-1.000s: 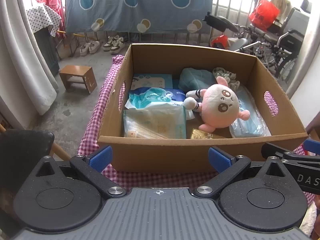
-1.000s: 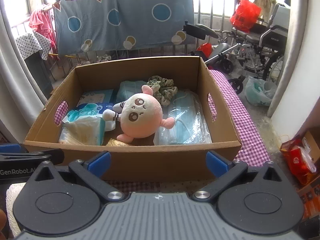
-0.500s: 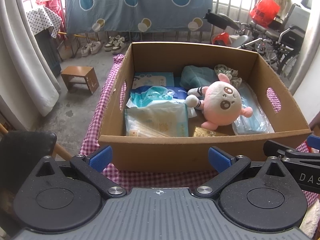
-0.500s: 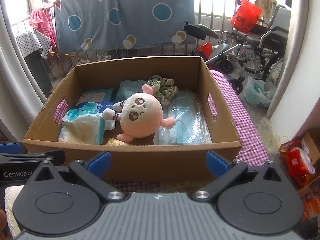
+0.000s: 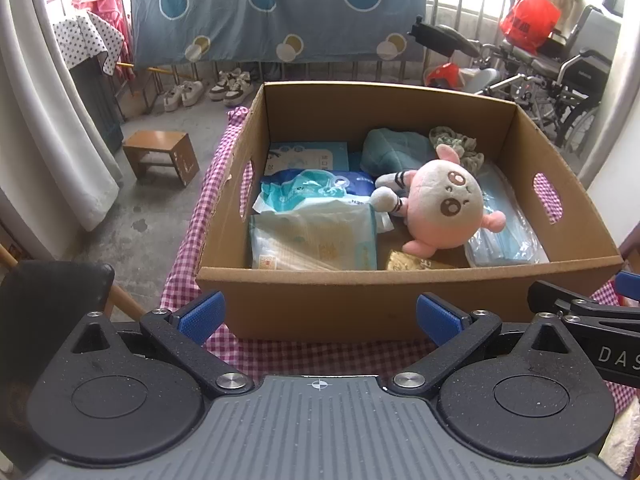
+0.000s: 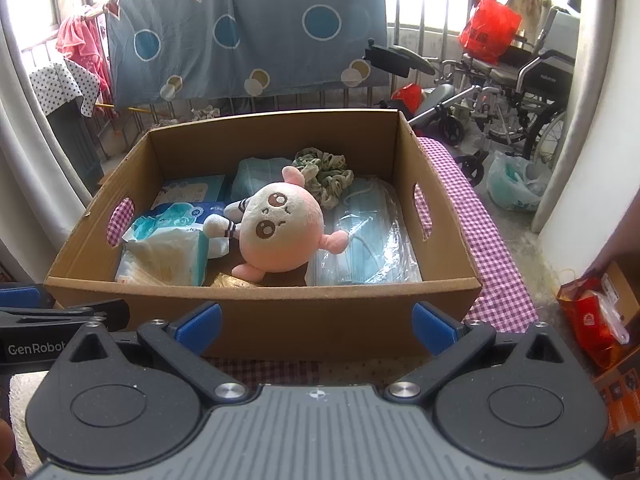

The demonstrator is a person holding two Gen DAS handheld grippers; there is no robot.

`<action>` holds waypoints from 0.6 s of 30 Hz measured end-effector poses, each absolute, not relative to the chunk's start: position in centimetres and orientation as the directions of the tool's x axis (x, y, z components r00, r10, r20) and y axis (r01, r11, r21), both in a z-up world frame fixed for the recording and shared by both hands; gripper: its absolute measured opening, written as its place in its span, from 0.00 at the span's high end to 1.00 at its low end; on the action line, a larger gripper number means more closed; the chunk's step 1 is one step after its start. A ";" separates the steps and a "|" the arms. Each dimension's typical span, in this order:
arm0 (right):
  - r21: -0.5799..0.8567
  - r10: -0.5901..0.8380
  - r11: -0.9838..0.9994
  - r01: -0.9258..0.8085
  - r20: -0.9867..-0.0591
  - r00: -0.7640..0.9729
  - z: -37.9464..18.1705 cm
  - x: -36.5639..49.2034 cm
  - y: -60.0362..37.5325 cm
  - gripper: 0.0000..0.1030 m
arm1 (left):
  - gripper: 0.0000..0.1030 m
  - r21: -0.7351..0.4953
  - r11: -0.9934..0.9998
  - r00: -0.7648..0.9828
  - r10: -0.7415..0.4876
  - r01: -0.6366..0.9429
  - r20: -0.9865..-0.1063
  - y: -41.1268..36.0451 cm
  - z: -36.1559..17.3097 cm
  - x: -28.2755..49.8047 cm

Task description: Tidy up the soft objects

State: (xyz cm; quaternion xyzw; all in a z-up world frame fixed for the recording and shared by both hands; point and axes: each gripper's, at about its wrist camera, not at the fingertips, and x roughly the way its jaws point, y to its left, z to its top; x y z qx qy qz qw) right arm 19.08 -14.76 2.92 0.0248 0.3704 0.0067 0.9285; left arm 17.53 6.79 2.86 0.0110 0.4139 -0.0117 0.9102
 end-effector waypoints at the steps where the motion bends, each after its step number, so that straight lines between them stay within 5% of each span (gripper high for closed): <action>1: 0.052 0.030 0.999 0.007 -0.688 0.725 2.9 19.0 -14.8 0.00 | 0.01 0.009 1.000 0.655 -0.013 0.030 -0.755 6.8 2.8 17.5; 18: 0.041 0.018 0.999 0.015 -0.685 0.728 3.1 18.9 -14.5 0.00 | 0.01 0.001 1.000 0.653 -0.020 0.031 -0.757 6.7 2.9 17.5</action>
